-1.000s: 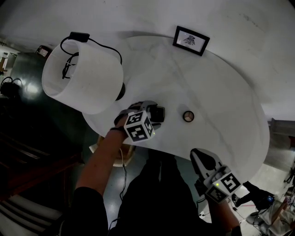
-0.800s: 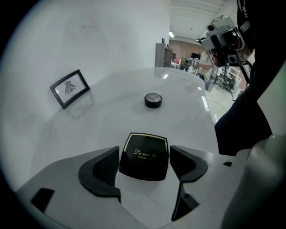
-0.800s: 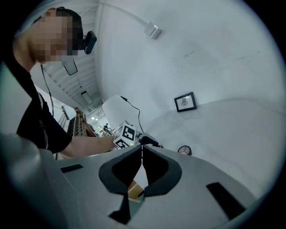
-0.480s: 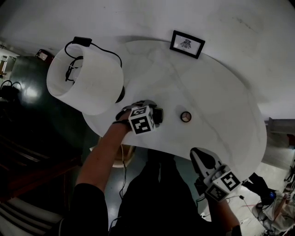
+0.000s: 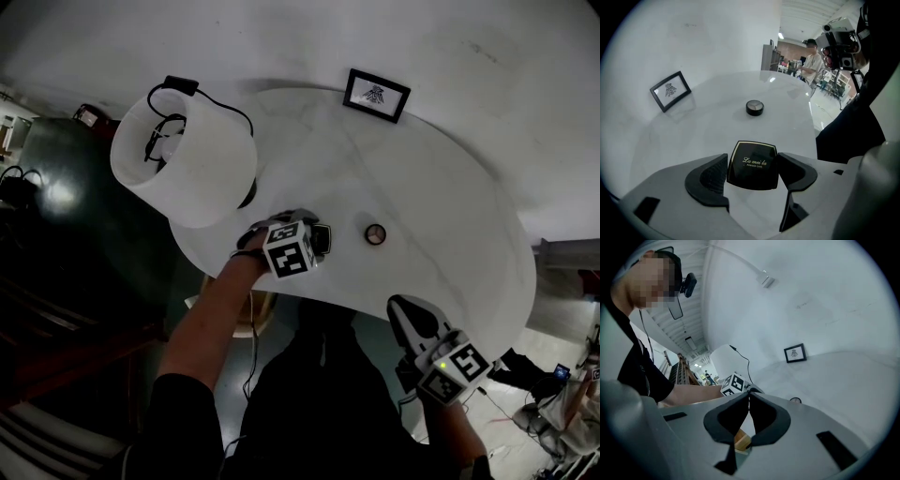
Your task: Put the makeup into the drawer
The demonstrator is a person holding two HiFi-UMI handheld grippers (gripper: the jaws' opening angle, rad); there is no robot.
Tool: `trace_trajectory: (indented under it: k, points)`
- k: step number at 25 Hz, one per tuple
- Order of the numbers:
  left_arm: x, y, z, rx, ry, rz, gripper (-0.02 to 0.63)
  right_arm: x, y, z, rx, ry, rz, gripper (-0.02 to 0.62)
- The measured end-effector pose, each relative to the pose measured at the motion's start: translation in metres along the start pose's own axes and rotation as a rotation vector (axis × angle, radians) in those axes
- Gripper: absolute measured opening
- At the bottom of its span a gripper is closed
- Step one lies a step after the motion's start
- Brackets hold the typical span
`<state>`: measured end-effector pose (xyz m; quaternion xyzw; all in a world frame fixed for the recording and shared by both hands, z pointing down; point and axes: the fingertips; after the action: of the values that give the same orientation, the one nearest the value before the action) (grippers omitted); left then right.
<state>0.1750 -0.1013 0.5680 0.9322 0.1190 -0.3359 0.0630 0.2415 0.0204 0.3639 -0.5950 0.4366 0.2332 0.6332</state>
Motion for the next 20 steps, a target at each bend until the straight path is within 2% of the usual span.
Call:
trace_trajectory:
  k: [9, 20]
  points:
    - [0.009, -0.024, 0.037, 0.084, -0.084, 0.074, 0.344, 0.003, 0.017, -0.002, 0.051, 0.024, 0.052, 0.017]
    - [0.011, -0.054, 0.103, 0.265, -0.181, 0.202, 0.344, 0.008, 0.051, -0.025, 0.156, 0.038, 0.043, 0.017]
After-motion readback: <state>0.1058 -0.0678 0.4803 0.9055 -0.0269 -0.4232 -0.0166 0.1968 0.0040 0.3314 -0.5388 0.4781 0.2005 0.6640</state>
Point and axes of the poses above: the fingertips, and each gripper's own axes: z backward along the fingers, y to its left, x out of its top, and after that the axes turned 15 degrees about -y, right-handed
